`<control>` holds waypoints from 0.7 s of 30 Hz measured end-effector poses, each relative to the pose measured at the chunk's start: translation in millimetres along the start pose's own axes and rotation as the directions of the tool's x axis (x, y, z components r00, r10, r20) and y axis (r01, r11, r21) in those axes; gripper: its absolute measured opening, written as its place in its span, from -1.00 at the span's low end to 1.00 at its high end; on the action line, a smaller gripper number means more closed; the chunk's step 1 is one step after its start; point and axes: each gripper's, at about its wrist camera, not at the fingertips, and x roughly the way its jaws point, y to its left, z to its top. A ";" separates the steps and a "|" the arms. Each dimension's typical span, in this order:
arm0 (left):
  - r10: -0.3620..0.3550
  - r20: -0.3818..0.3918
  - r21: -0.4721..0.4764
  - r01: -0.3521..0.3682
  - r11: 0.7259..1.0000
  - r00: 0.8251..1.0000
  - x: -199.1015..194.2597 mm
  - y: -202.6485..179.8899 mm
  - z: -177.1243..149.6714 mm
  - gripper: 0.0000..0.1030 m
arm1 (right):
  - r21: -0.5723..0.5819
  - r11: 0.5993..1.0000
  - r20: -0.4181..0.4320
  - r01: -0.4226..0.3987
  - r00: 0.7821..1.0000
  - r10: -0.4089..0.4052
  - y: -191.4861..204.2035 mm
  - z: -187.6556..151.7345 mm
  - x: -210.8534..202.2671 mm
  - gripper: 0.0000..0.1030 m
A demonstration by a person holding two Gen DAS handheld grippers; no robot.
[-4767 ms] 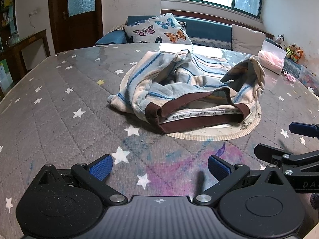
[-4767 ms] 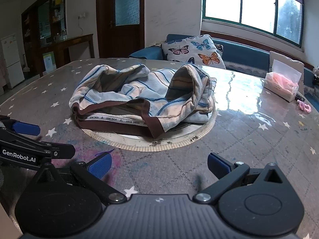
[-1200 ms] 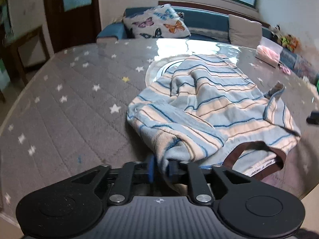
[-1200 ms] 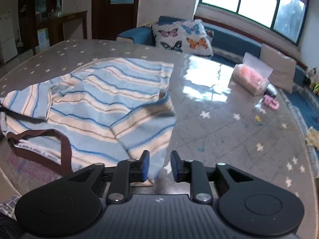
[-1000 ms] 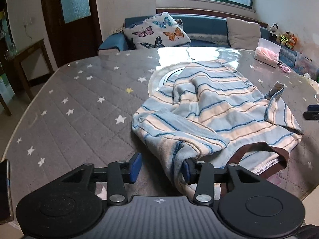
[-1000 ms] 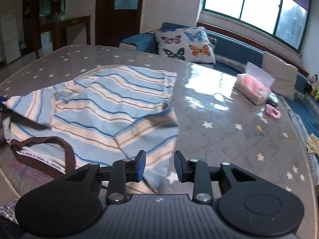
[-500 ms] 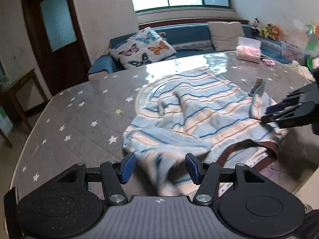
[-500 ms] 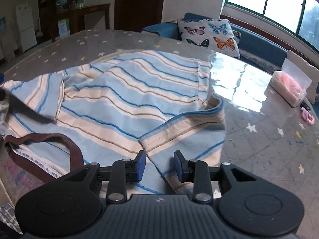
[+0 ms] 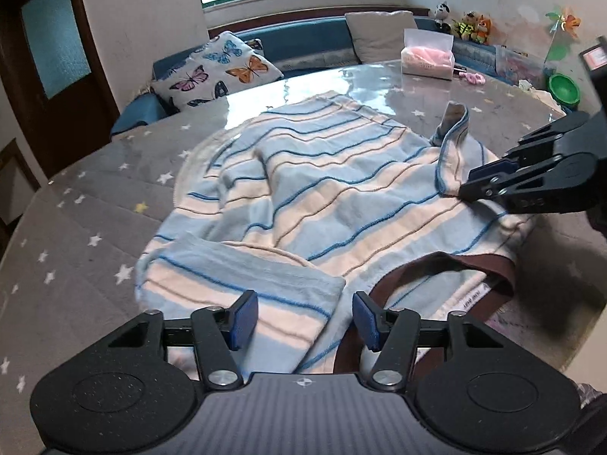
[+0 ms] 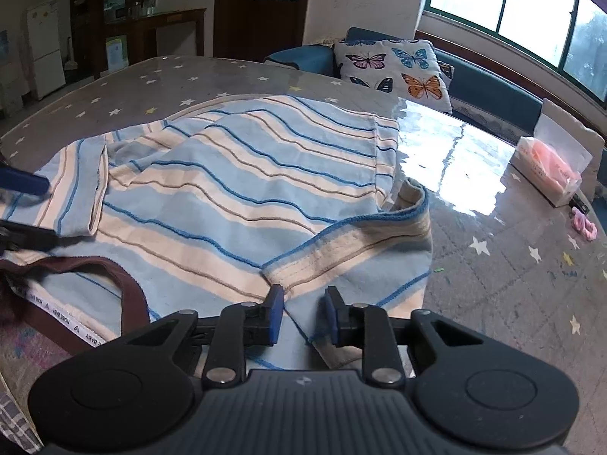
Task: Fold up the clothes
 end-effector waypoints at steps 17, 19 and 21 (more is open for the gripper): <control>0.086 0.078 -0.225 -0.066 0.972 0.993 -22.2 57.1 -8.9 -0.91 | 0.037 0.999 0.022 0.017 1.000 -0.018 -4.5 -2.2 -0.9 -0.86; 0.133 0.101 -0.276 -0.101 0.956 0.986 -35.0 73.8 -12.0 -0.91 | 0.054 0.998 0.033 0.032 0.999 -0.033 -10.1 -2.6 -5.2 -0.92; 0.184 0.108 -0.317 -0.141 0.938 0.977 -44.0 89.3 -15.2 -0.91 | 0.065 0.996 0.049 0.060 0.997 -0.063 -17.3 -3.2 -12.3 -0.93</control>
